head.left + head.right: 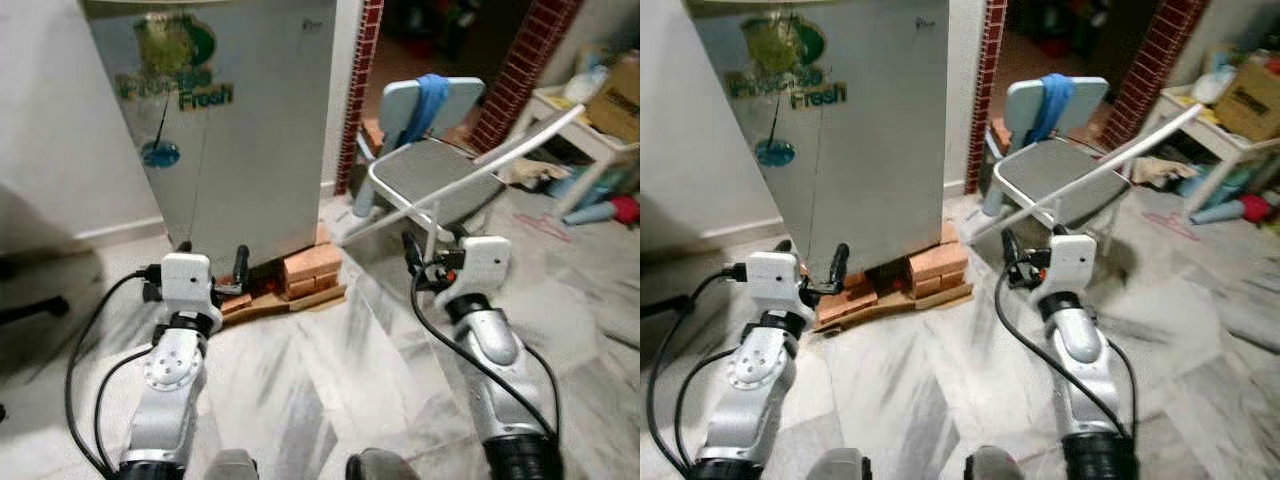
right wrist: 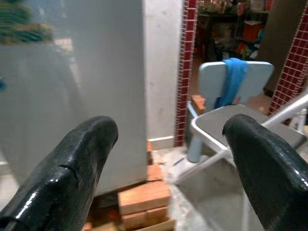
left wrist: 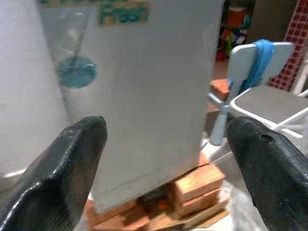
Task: Restocking fridge
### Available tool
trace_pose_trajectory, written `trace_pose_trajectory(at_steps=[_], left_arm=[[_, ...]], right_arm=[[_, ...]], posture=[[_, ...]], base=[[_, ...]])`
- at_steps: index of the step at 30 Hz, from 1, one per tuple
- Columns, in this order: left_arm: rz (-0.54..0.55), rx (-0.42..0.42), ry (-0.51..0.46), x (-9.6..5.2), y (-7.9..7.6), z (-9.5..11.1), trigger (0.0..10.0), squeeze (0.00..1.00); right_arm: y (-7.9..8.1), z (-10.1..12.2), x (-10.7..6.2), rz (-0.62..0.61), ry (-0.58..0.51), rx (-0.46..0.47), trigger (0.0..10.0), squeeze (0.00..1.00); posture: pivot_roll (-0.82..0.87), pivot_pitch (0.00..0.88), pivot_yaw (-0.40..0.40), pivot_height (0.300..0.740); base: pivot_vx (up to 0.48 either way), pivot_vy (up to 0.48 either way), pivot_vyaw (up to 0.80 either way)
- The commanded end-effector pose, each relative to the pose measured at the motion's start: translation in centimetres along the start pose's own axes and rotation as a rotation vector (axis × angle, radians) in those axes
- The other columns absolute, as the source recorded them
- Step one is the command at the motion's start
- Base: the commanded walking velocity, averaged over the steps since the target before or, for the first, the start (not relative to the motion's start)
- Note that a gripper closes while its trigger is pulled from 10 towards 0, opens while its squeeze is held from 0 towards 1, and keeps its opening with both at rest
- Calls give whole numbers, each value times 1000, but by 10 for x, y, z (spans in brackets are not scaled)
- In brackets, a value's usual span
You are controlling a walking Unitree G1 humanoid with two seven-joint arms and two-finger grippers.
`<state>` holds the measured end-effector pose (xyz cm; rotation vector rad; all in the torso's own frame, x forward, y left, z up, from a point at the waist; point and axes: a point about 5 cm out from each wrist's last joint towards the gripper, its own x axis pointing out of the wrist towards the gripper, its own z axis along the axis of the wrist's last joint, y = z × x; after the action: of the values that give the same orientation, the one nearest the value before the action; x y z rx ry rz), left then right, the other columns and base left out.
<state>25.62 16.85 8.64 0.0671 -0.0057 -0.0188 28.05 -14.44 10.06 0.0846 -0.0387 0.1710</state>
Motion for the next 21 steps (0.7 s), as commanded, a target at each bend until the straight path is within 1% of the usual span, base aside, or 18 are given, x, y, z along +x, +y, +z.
trace_pose_trajectory(at_steps=[1, 10, 16, 19, 21], left_arm=[[-15, -2, -21, 2, -5, 5, 10000, 0], [-14, -1, -23, 4, -5, 5, 10000, 0], [3, 8, -33, 7, -2, 10, 10000, 0], [33, 30, -26, 4, 2, 9, 10000, 0], [29, 35, -22, 2, 3, 7, 10000, 0]], right_arm=[[-8, 2, 0, -17, -3, -20, 10000, 0], [-6, 1, 0, -11, -5, -20, 10000, 0], [-2, 5, 5, 8, -20, -26, 10000, 0], [-2, 4, 5, 0, -10, -51, 10000, 0], [-3, 2, 5, -7, 0, -47, 10000, 0]], posture=[[60, 53, -40, 740], [60, 57, -40, 740], [73, 70, -37, 740], [86, 78, -33, 740], [88, 81, -32, 740]], base=[[0, 480, -800], [0, 480, -800], [0, 480, 0], [0, 480, 0], [0, 480, 0]])
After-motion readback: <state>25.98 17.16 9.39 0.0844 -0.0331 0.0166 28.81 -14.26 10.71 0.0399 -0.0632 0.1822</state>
